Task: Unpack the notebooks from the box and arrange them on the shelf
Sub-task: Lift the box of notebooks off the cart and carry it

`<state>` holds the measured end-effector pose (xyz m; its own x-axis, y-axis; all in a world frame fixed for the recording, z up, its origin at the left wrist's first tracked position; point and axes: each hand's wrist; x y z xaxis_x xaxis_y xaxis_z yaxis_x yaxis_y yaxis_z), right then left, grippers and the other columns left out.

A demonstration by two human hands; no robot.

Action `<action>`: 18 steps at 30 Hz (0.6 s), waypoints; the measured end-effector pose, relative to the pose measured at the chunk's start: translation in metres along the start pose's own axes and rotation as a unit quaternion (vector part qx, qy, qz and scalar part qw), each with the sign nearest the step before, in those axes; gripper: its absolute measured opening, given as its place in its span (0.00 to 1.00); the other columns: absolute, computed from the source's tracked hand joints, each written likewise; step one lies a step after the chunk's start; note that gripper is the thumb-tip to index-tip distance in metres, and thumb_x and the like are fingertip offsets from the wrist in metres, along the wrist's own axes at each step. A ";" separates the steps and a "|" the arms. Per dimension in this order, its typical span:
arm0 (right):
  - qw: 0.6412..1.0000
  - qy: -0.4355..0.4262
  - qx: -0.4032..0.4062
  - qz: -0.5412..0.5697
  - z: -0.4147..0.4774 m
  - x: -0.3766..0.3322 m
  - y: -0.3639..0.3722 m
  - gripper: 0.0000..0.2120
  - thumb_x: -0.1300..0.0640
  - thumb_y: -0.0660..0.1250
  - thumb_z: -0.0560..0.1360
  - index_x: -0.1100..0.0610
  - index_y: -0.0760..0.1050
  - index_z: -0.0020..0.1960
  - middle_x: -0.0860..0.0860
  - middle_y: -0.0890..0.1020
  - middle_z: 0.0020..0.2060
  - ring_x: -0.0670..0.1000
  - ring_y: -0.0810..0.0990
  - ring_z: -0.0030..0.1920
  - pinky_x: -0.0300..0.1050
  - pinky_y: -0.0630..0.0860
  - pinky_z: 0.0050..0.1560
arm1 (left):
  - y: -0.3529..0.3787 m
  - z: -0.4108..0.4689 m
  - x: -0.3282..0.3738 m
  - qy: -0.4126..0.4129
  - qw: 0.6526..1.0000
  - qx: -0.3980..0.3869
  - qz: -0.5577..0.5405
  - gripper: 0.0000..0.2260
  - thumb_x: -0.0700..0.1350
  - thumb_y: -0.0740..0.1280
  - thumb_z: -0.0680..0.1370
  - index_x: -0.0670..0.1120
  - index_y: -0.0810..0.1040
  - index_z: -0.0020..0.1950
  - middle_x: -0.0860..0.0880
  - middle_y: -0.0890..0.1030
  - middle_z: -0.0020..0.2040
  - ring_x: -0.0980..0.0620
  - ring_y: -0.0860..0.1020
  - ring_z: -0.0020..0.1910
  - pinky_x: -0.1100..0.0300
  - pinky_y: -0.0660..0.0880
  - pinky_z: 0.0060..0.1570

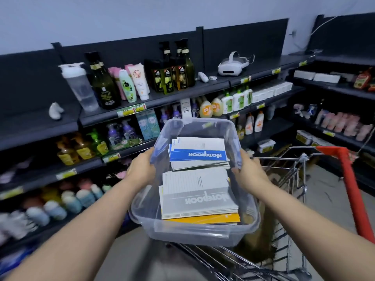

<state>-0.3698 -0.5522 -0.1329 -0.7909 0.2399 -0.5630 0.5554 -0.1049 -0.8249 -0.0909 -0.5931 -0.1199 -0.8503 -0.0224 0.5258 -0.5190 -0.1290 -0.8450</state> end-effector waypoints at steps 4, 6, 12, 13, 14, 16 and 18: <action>0.997 -0.063 -0.045 0.006 -0.017 -0.031 0.009 0.28 0.54 0.62 0.79 0.53 0.54 0.75 0.64 0.66 0.67 0.65 0.70 0.65 0.54 0.71 0.58 | -0.028 -0.043 -0.036 -0.059 0.997 0.055 -0.002 0.28 0.35 0.60 0.71 0.56 0.73 0.67 0.48 0.83 0.57 0.42 0.80 0.53 0.52 0.78 0.50; 0.993 -0.098 -0.073 0.002 -0.030 -0.049 0.017 0.29 0.53 0.62 0.79 0.52 0.53 0.76 0.64 0.64 0.69 0.66 0.69 0.66 0.55 0.70 0.60 | -0.041 -0.069 -0.054 -0.091 0.992 0.088 -0.002 0.26 0.34 0.59 0.72 0.55 0.74 0.66 0.47 0.83 0.54 0.41 0.79 0.52 0.54 0.76 0.48; 0.967 -0.207 -0.145 -0.012 -0.082 -0.106 0.056 0.29 0.53 0.62 0.79 0.53 0.53 0.75 0.64 0.65 0.68 0.65 0.68 0.66 0.54 0.70 0.59 | -0.085 -0.164 -0.123 -0.178 0.972 0.150 -0.012 0.24 0.36 0.57 0.71 0.61 0.75 0.57 0.49 0.82 0.49 0.44 0.80 0.46 0.48 0.79 0.46; 0.962 -0.224 -0.157 -0.013 -0.094 -0.118 0.064 0.28 0.53 0.62 0.79 0.53 0.55 0.75 0.63 0.65 0.68 0.65 0.69 0.65 0.54 0.70 0.58 | -0.094 -0.184 -0.134 -0.197 0.968 0.158 -0.014 0.24 0.35 0.57 0.69 0.60 0.75 0.56 0.49 0.82 0.48 0.44 0.80 0.45 0.48 0.80 0.45; 0.957 -0.239 -0.167 -0.014 -0.104 -0.127 0.071 0.26 0.53 0.61 0.79 0.52 0.56 0.74 0.63 0.65 0.67 0.65 0.70 0.65 0.53 0.71 0.56 | -0.100 -0.199 -0.144 -0.210 0.964 0.163 -0.012 0.24 0.34 0.57 0.69 0.58 0.75 0.56 0.48 0.82 0.47 0.44 0.80 0.45 0.50 0.80 0.44; 0.942 -0.275 -0.191 -0.020 -0.128 -0.150 0.091 0.25 0.53 0.61 0.79 0.51 0.57 0.73 0.61 0.67 0.66 0.65 0.71 0.63 0.53 0.71 0.53 | -0.115 -0.237 -0.169 -0.247 0.951 0.184 -0.006 0.22 0.34 0.59 0.70 0.56 0.77 0.56 0.47 0.83 0.48 0.44 0.79 0.45 0.52 0.78 0.45; 0.926 -0.308 -0.217 -0.021 -0.154 -0.174 0.117 0.26 0.52 0.62 0.78 0.49 0.56 0.73 0.60 0.68 0.66 0.64 0.72 0.61 0.51 0.70 0.50 | -0.130 -0.278 -0.195 -0.282 0.937 0.205 -0.017 0.21 0.34 0.59 0.70 0.54 0.78 0.56 0.49 0.83 0.47 0.43 0.80 0.48 0.53 0.77 0.47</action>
<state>-0.1271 -0.4574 -0.1236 -0.7356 -0.3752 -0.5640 0.4666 0.3229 -0.8234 0.1183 -0.2963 -0.1395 -0.5932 -0.5174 0.6168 -0.3693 -0.5059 -0.7796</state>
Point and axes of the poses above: each hand's wrist, its own z-axis towards the middle knuckle, its own y-axis out of the palm, x = y × z
